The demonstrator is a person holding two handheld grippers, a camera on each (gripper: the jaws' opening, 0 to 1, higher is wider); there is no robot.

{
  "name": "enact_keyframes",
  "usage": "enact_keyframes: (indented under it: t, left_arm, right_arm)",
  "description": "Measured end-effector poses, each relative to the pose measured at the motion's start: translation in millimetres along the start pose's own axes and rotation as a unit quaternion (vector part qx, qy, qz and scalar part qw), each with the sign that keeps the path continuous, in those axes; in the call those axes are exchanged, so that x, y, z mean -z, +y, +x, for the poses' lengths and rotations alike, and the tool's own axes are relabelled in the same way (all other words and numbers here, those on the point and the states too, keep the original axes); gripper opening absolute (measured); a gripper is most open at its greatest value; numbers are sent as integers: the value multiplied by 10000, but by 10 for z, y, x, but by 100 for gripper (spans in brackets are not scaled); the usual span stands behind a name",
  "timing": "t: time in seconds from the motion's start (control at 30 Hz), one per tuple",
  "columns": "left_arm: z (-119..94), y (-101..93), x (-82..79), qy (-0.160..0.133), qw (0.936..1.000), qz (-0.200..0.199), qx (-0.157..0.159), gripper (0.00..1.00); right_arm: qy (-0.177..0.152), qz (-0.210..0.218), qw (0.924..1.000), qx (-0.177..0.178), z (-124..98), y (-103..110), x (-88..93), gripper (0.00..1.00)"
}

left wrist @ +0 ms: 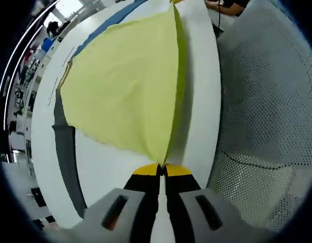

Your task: Fold the garment on the visible template until the final outline fits inside the template.

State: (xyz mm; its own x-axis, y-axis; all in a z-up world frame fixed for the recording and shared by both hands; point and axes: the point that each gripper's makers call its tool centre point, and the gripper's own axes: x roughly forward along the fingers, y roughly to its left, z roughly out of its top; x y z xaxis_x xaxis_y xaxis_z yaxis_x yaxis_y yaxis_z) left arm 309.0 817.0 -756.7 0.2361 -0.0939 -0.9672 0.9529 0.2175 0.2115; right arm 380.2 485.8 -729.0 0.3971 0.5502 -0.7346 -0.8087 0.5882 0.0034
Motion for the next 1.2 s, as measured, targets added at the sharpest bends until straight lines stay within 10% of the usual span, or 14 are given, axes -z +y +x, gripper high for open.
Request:
enact_keyframes:
  t: [0.33, 0.8, 1.0, 1.2]
  left_arm:
    - [109, -65, 72, 256, 9982, 508, -181, 0]
    - [55, -52, 81, -556, 9933, -1015, -11, 0]
    - [-40, -56, 45, -1005, 9840, -1466, 159, 5]
    - [-131, -24, 30, -1624, 9596, -2254, 440, 22]
  right_arm:
    - [130, -15, 9999, -61, 43, 14, 96, 0]
    - [57, 129, 9998, -160, 32, 38, 106, 0]
    - [-99, 120, 9998, -158, -8, 20, 94, 13]
    - [-234, 397, 9988, -150, -53, -9, 110, 26]
